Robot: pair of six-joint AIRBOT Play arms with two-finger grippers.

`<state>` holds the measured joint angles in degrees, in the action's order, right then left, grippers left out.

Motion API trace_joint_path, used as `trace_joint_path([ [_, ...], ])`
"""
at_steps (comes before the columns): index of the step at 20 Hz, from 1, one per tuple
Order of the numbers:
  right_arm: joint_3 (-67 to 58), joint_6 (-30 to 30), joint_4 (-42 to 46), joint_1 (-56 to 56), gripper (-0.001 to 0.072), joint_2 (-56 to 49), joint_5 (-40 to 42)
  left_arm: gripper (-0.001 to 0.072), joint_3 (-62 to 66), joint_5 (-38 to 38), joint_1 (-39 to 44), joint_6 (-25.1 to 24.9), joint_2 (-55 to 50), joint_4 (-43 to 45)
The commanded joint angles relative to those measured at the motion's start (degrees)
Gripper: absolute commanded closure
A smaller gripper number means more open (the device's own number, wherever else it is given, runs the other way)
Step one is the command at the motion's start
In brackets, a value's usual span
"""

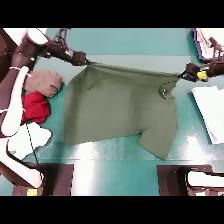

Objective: Fold the shirts.

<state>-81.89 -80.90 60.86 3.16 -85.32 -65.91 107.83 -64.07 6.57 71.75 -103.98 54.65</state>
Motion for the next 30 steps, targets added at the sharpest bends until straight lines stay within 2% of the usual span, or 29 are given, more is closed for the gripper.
trace_joint_path([
  [1, 1.1, 0.0, -1.3, -0.1, 0.0641, -4.2, 7.9, 0.0091, 0.3, 3.6, -0.2, 1.8, -3.8, -0.6],
  [2, 1.0, 0.0, -1.2, -0.1, 0.0383, -4.2, 8.3, 0.0109, 0.8, 1.9, -0.9, 1.9, -3.7, -0.7],
  [3, 0.4, 0.0, -1.1, 0.3, 0.0227, -4.2, 7.8, 0.0107, 1.9, -1.1, -1.8, 2.2, -3.7, -0.6],
  [4, -1.0, 0.0, -1.1, 1.0, 0.023, -4.1, 5.6, 0.0107, 3.3, -4.9, -3.3, 3.5, -3.7, -0.6],
  [5, -2.1, 0.1, -1.1, 1.9, 0.0262, -3.3, 3.2, 0.0108, 5.2, -10.4, -5.4, 4.5, -3.7, -0.6],
  [7, -0.9, 3.0, -1.1, 3.5, 0.0271, 0.8, 0.6, 0.0108, 5.7, -18.9, -9.7, 4.8, -1.7, -0.6],
  [9, 3.3, 4.9, -1.1, 5.2, 0.0271, 6.9, -2.1, 0.011, 2.3, -21.9, -13.2, 4.8, 2.4, -0.6],
  [10, 6.0, 5.4, -1.1, 5.9, 0.0272, 10.0, -4.2, 0.0203, -1.4, -22.4, -14.4, 4.8, 5.3, -0.6],
  [11, 8.5, 6.2, -1.1, 6.7, 0.0275, 12.5, -6.4, 0.0339, -5.9, -22.7, -15.0, 3.9, 8.2, -0.6],
  [13, 13.3, 7.6, -1.3, 7.9, 0.0279, 17.0, -9.7, 0.0346, -18.4, -21.3, -15.3, 1.9, 15.3, -0.3],
  [17, 20.6, 8.0, -1.4, 10.5, 0.0279, 23.8, -9.2, 0.0345, -48.9, -12.8, -15.3, 0.6, 30.8, 4.3],
  [20, 21.7, 8.1, -1.4, 10.6, 0.0279, 26.1, -9.4, 0.0344, -64.7, -9.7, -15.3, -0.2, 37.2, 4.1],
  [23, 21.0, 8.1, -1.4, 10.0, 0.0279, 26.9, -9.7, 0.0344, -71.8, -7.9, -15.3, -0.2, 38.8, 4.0],
  [28, 18.7, 8.1, -1.4, 8.7, 0.0279, 26.9, -10.7, 0.0344, -75.1, -6.8, -15.3, -0.5, 38.8, 1.4],
  [30, 18.7, 8.1, -2.9, 8.7, 0.0279, 26.9, -10.6, 0.0344, -75.8, -6.5, -15.3, -3.7, 38.8, -2.9],
])
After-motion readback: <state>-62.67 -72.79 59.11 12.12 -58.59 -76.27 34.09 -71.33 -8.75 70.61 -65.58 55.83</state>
